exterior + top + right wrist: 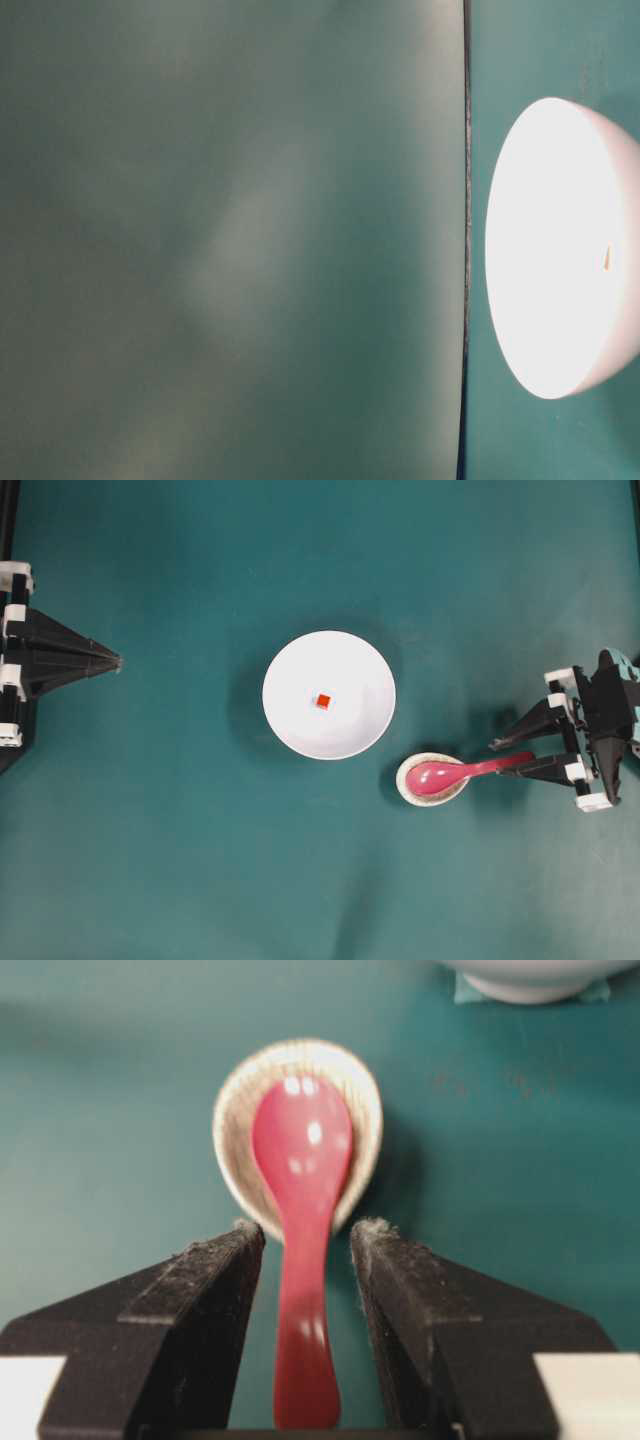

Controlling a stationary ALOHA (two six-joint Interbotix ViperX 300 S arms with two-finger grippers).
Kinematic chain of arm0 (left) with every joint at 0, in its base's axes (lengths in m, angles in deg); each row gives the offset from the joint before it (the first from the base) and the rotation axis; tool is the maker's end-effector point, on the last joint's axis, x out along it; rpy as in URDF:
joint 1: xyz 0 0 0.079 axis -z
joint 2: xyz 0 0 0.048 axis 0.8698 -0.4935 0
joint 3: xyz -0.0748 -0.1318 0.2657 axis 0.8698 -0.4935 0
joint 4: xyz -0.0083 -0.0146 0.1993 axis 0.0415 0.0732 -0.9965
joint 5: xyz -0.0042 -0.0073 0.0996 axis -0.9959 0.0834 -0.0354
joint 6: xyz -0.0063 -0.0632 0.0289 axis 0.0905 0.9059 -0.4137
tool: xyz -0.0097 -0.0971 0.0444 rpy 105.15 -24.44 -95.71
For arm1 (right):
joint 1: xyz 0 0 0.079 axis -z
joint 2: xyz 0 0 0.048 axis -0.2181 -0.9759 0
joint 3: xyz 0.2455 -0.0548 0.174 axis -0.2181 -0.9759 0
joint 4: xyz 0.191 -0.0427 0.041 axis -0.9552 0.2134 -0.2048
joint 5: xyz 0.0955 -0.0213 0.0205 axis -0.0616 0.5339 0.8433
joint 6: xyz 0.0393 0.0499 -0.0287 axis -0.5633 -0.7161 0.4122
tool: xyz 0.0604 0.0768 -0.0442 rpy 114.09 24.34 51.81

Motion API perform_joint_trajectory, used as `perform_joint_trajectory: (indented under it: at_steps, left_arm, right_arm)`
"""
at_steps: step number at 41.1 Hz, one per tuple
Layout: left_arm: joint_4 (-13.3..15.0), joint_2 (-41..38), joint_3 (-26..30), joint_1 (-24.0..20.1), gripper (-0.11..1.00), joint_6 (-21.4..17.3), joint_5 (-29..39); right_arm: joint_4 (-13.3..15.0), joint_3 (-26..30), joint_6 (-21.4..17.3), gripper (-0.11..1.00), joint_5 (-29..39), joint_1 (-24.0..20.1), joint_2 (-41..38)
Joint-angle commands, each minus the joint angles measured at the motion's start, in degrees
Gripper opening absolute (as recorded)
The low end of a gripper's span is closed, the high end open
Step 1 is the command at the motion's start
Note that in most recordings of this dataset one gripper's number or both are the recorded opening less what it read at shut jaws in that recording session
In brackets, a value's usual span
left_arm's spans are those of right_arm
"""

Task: Grip the spoon and scoop the red block from the bowl with right arm.

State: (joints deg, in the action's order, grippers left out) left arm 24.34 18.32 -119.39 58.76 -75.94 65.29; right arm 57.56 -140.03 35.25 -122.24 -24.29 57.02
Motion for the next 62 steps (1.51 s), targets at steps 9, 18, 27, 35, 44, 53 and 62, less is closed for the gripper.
perform_joint_trajectory:
  at_steps: [9,18,27,35,44,53,62]
  left_arm:
    - [-0.2,-0.3,1.7,0.4,0.00,0.0,-0.4]
    - [-0.1,-0.3,1.7,0.4,0.00,0.0,-0.5]
    - [-0.1,-0.3,1.8,0.4,0.00,0.0,-0.6]
    - [-0.1,-0.3,1.8,0.4,0.00,0.0,-0.6]
    - [-0.2,-0.3,1.7,0.4,0.00,0.0,-0.3]
    - [-0.1,-0.3,1.7,0.4,0.00,-0.1,-0.3]
    - [-0.1,-0.3,1.7,0.4,0.00,-0.1,0.0]
  right_arm:
    - [-0.4,-2.5,0.0,0.48,-7.0,-0.3,-2.7]
    - [-0.4,-2.6,0.1,0.48,-7.6,-0.9,-2.9]
    - [-0.6,-1.8,0.1,0.48,-6.2,-2.6,-4.9]
    - [-1.4,-1.5,0.1,0.48,-6.8,-2.7,-7.6]
    - [-1.5,-1.5,0.0,0.47,-7.4,-2.7,-7.8]
    - [-2.0,-1.3,0.0,0.47,-7.4,-2.7,-7.8]
    - [-2.1,-1.0,0.0,0.46,-7.5,-2.7,-7.8]
